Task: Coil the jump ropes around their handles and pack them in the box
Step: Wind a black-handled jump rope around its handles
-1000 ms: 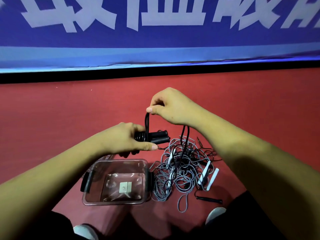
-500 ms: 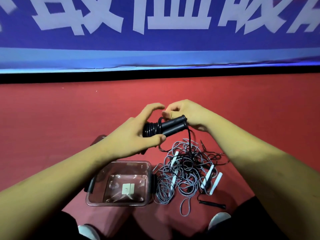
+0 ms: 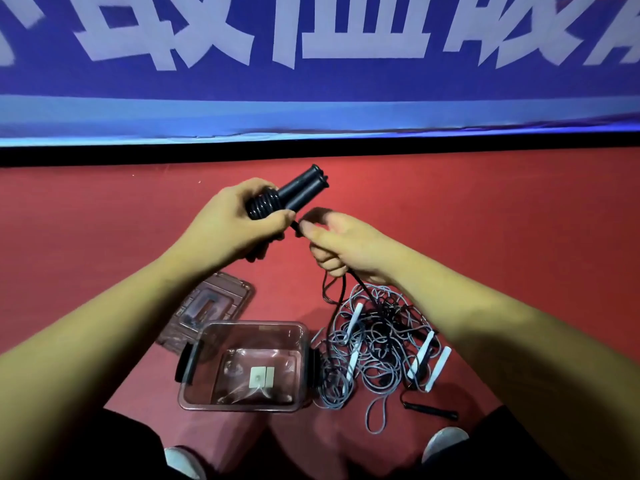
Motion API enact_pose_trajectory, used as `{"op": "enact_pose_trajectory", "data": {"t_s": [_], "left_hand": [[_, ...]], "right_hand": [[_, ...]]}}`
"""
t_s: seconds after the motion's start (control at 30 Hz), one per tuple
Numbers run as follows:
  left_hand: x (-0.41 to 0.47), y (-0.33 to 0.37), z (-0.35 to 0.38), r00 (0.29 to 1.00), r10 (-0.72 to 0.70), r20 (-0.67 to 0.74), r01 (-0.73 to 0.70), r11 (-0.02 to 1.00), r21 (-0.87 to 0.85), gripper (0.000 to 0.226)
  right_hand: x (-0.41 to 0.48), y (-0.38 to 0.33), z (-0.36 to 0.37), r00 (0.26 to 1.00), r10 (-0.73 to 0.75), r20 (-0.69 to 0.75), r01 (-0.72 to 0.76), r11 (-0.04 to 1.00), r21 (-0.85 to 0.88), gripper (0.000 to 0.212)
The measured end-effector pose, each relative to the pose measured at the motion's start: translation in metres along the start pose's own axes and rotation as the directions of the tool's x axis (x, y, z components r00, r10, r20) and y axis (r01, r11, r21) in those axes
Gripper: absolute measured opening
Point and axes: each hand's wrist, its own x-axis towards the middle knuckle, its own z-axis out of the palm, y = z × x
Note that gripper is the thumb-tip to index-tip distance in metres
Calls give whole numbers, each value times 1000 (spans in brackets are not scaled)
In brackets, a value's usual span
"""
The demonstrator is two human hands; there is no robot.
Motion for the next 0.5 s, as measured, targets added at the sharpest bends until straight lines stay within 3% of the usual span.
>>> {"op": "enact_pose_trajectory", "data": {"t_s": [0.07, 0.13, 0.27, 0.37, 0.5], "left_hand": [[3, -5, -6, 1000, -6, -21, 7, 1000, 14, 25], [6, -10, -9, 1000, -18, -7, 19, 998, 55, 27], [10, -24, -7, 998, -44, 47, 32, 972, 234, 32], [13, -28, -4, 997, -41, 69, 12, 928, 372, 33], [13, -31, 7, 994, -38, 105, -30, 815, 579, 36]], "right_hand": [[-2, -2, 1, 1000, -23, -17, 19, 980, -200, 7], [-3, -2, 2, 996, -53, -68, 28, 947, -320, 14], [-7, -5, 5, 982, -77, -175, -6, 902, -432, 26], [-10, -10, 13, 985, -37, -170, -45, 889, -456, 29], [-18, -21, 15, 988, -91, -121, -19, 720, -693, 29]]}}
